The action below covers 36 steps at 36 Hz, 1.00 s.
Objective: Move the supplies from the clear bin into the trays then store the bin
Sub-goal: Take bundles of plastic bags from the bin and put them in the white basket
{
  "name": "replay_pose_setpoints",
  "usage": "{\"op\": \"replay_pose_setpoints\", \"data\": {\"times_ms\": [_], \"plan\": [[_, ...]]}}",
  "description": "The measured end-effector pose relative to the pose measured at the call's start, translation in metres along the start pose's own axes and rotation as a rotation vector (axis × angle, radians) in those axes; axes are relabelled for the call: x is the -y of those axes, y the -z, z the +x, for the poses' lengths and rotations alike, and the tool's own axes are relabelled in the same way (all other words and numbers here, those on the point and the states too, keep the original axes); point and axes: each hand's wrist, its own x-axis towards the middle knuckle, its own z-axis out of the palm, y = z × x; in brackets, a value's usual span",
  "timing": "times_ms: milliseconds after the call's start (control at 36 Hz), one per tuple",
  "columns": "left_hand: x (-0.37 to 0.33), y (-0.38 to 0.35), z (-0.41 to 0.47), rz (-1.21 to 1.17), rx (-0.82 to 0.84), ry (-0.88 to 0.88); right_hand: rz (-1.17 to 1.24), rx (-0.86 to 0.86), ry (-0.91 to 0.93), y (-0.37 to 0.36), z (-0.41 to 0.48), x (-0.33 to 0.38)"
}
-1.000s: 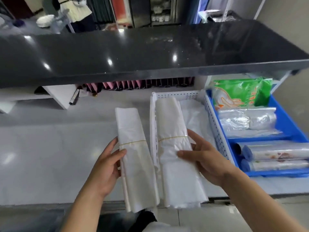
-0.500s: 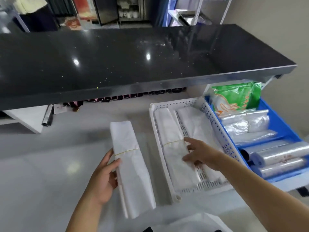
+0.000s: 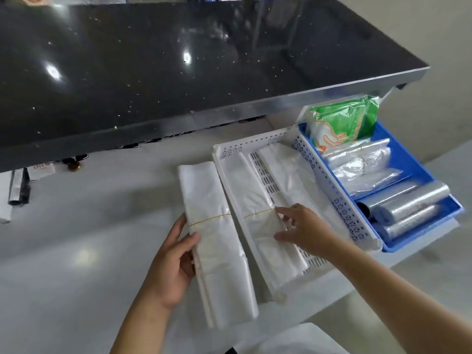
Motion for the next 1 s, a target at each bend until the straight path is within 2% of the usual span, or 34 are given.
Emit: {"op": "replay_pose_setpoints", "data": {"times_ms": [111,167,222,250,306,361,472,611,667,722,750,806,889,944,1000], "plan": [[-0.013,-0.006,0.0,0.044,0.068,-0.03,-0.127,-0.089,0.013,0.001,-0.014,0.008],[-0.019,-0.012,0.0,0.057,0.118,-0.056,-0.015,-0.191,0.041,0.002,-0.027,0.017],[-0.023,-0.024,-0.001,0.073,0.165,-0.084,0.386,-0.235,0.026,0.009,-0.042,0.031],[-0.024,-0.032,-0.001,0.076,0.188,-0.091,0.664,-0.165,0.015,0.015,-0.05,0.039],[-0.021,-0.052,-0.001,0.063,0.214,-0.088,1.136,0.088,0.008,0.025,-0.065,0.047],[-0.014,-0.074,-0.001,0.057,0.222,-0.069,1.293,0.226,0.057,0.032,-0.078,0.048],[-0.001,-0.114,-0.001,0.104,0.263,-0.033,1.332,0.202,0.062,0.044,-0.091,0.032],[0.0,-0.13,0.006,0.268,0.298,-0.067,1.43,0.269,0.056,0.051,-0.098,-0.003],[-0.002,-0.125,0.012,0.277,0.113,-0.225,1.492,0.292,0.049,0.054,-0.096,-0.015],[-0.002,-0.113,0.021,0.355,-0.176,-0.389,1.509,0.281,0.01,0.059,-0.09,-0.027],[-0.002,-0.107,0.024,0.421,-0.301,-0.412,1.487,0.265,-0.011,0.062,-0.086,-0.033],[0.003,-0.096,0.028,0.51,-0.434,-0.31,1.406,0.231,-0.051,0.067,-0.075,-0.044],[0.016,-0.095,0.025,0.426,-0.332,-0.121,1.342,0.203,-0.102,0.072,-0.058,-0.055],[0.028,-0.102,0.021,0.406,-0.26,-0.122,1.323,0.228,-0.087,0.071,-0.044,-0.055],[0.037,-0.108,0.018,0.409,-0.29,-0.153,1.322,0.325,-0.023,0.069,-0.03,-0.048]]}}
